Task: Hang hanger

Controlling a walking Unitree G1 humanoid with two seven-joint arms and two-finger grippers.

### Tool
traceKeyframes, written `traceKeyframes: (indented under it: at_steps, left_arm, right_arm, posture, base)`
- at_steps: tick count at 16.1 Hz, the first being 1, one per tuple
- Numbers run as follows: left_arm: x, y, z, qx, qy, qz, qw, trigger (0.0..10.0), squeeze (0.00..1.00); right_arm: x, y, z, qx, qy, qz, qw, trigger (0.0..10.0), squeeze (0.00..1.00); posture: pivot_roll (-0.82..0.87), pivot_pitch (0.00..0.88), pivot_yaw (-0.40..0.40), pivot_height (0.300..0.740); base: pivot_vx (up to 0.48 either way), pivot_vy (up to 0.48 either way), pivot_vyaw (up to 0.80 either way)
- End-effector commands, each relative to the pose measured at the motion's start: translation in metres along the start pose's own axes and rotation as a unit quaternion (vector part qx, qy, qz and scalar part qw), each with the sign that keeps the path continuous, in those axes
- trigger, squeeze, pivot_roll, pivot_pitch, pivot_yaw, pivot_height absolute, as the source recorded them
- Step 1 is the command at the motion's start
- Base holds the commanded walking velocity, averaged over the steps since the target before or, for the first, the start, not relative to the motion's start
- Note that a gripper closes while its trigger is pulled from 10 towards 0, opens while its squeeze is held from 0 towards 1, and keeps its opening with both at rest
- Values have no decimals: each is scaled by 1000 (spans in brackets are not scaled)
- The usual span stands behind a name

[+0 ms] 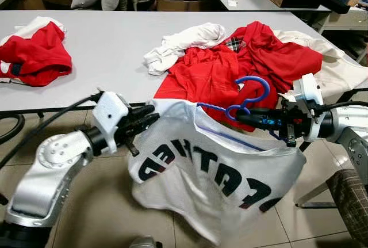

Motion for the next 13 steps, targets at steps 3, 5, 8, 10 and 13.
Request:
traceKeyframes:
  at_steps: [3, 5, 8, 10, 13]
  left_arm:
    - [5, -2, 3, 5, 11, 4, 1000, 10000, 0]
    - [7, -5, 4, 12, 15, -3, 1000, 7922, 0]
    - [10, -7, 1, 14, 31, -7, 999, 78, 0]
    - [12, -6, 1, 14, 34, -5, 999, 0, 0]
    - [12, -5, -5, 19, 50, -4, 999, 0, 0]
  right_arm:
    - [-2, 13, 6, -17, -6, 13, 1000, 10000, 0]
    - [-1, 13, 7, -17, -5, 14, 1000, 10000, 0]
    - [-1, 13, 7, -17, -3, 15, 1000, 10000, 0]
    - [0, 14, 7, -17, -2, 15, 1000, 10000, 0]
    - [0, 13, 6, -16, -1, 16, 1000, 10000, 0]
  posture:
    - [98, 0, -42, 740]
    - [99, 0, -44, 740]
    - [100, 0, -44, 740]
    - [100, 0, -43, 740]
    - [98, 0, -41, 740]
  base:
    - [0, 0, 0]
    - [0, 0, 0]
    - [0, 0, 0]
    - [0, 0, 0]
    - [0, 0, 0]
Point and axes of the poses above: a point about 5 cm out from each wrist's last joint towards the gripper, its own x axis pointing out of the wrist towards the gripper, its own y axis along the axis of the wrist's last joint, z = x × y, the point moved 3 cm from there along x, pointing out of the wrist towards the gripper, and after that the axes turned 8 degrees about -x, right-handed, at the moved point
